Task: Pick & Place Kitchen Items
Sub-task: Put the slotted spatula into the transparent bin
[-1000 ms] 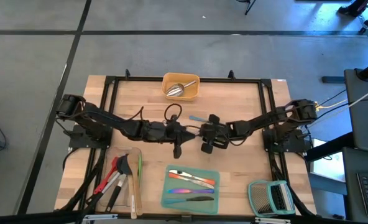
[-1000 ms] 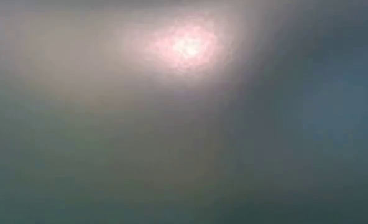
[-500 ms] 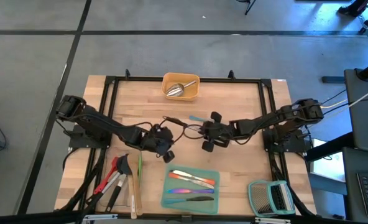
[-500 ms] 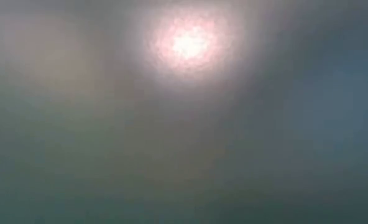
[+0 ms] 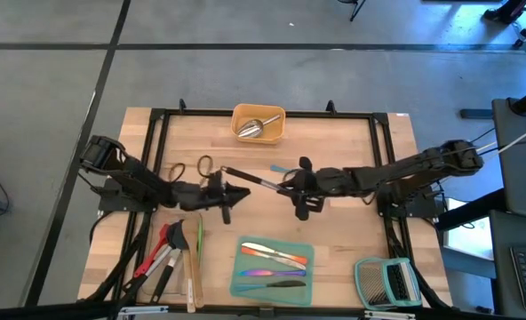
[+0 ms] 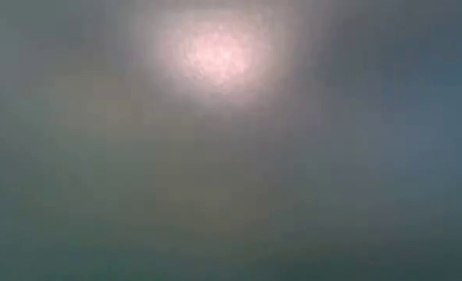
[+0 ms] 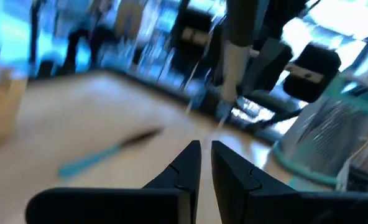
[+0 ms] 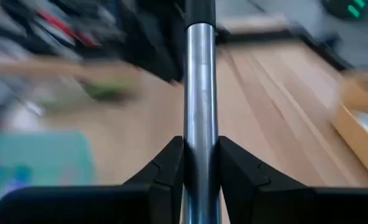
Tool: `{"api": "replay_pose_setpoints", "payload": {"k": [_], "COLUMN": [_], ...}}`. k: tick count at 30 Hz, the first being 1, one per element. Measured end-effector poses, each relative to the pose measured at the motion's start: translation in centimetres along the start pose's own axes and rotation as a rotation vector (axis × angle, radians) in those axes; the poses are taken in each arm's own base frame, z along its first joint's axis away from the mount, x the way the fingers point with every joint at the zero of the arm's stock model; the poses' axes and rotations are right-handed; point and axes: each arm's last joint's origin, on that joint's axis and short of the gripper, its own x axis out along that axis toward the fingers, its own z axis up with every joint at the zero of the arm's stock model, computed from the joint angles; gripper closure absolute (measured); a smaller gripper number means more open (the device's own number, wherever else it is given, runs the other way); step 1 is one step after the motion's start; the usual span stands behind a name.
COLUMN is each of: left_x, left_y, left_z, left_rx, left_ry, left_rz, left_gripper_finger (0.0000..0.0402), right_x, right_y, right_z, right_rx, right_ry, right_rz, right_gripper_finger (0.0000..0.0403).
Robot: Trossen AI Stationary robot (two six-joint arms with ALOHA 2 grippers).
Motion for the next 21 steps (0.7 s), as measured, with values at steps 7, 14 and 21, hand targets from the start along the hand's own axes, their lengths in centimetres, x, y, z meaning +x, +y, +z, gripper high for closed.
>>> {"api": "replay_pose_setpoints", "payload": {"k": [7, 14, 21], "left_x": [-0.1, 1.7, 3.2], "left_y": [-1.3, -3.5, -5.0], "left_z": [2.4, 4.5, 5.8], "left_rx": [0.122, 0.223, 0.263], "left_ry": [-0.201, -0.283, -0.287], "left_rz": [-0.174, -0.210, -0.215], "left_gripper_finger": [0.0318, 0.0211, 0.0165], "right_x": [-0.7, -0.8, -0.6], "right_y": [1.2, 1.3, 1.4], "right_z": [2.3, 2.7, 2.6], "right_rx": [0.019, 0.041, 0.046], "right_ry": [-0.221, -0.250, -0.249], "right_rz": [0.189, 0.214, 0.217], "right_gripper_finger": [0.0326, 0.0326, 0.0326]}}
